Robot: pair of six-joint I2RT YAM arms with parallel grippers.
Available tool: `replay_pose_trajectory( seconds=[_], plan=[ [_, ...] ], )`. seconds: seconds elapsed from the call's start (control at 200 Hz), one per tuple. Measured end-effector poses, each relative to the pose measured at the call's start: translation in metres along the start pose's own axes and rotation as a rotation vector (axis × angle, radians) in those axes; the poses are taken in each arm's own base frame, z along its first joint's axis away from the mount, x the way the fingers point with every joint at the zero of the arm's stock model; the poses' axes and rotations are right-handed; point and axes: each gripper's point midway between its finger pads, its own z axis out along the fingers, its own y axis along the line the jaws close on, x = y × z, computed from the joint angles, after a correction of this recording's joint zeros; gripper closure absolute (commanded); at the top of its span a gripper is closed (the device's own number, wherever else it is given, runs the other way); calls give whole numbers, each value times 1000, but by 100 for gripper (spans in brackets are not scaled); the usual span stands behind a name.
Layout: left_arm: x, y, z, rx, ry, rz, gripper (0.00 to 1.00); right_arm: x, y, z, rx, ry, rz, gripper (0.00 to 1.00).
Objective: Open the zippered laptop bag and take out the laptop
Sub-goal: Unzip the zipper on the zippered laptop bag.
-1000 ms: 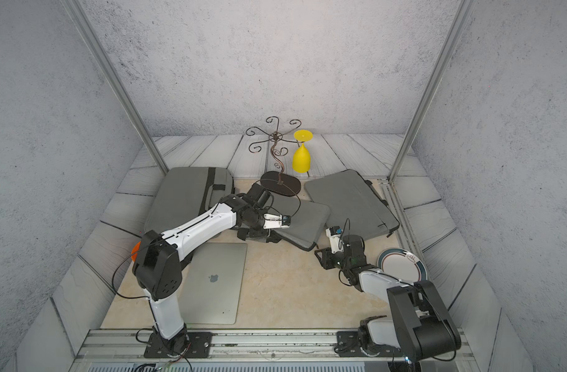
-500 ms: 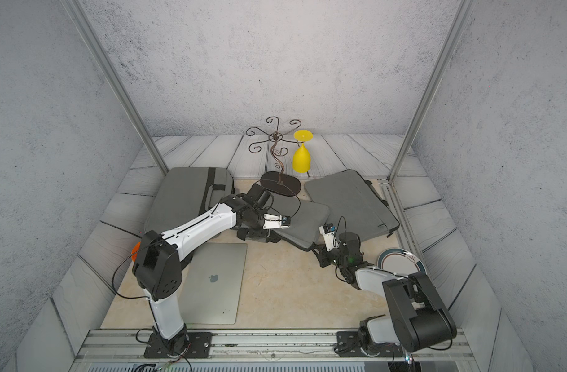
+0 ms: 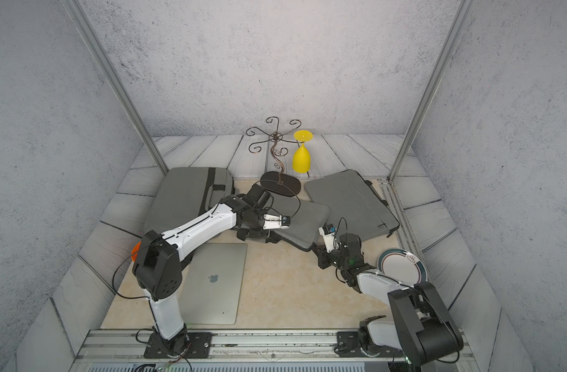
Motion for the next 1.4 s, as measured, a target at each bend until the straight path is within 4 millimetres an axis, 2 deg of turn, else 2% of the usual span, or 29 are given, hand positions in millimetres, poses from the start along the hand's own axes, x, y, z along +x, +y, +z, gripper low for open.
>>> replay_pose_trajectory(
  seconds=[0.18, 0.385, 0.595, 0.906, 1.011, 1.191, 1.396],
  plan=[
    [2, -3, 3, 8, 1, -9, 100, 1, 5, -7, -1, 9, 13, 94],
    [0, -16, 12, 49, -24, -59, 100, 9, 14, -20, 21, 50, 24, 95],
    [-7, -22, 14, 85, -43, -200, 100, 18, 31, -33, 27, 90, 11, 97],
    [-14, -40, 25, 173, -18, -379, 100, 39, 45, -40, 52, 178, 35, 98],
    [-16, -44, 25, 186, -7, -435, 100, 37, 56, -43, 43, 179, 6, 99],
    [-28, -55, 23, 213, -5, -497, 100, 38, 60, -44, 55, 177, 3, 99],
    [-50, -78, 23, 252, -14, -486, 100, 39, 63, -39, 56, 195, 31, 99]
  ],
)
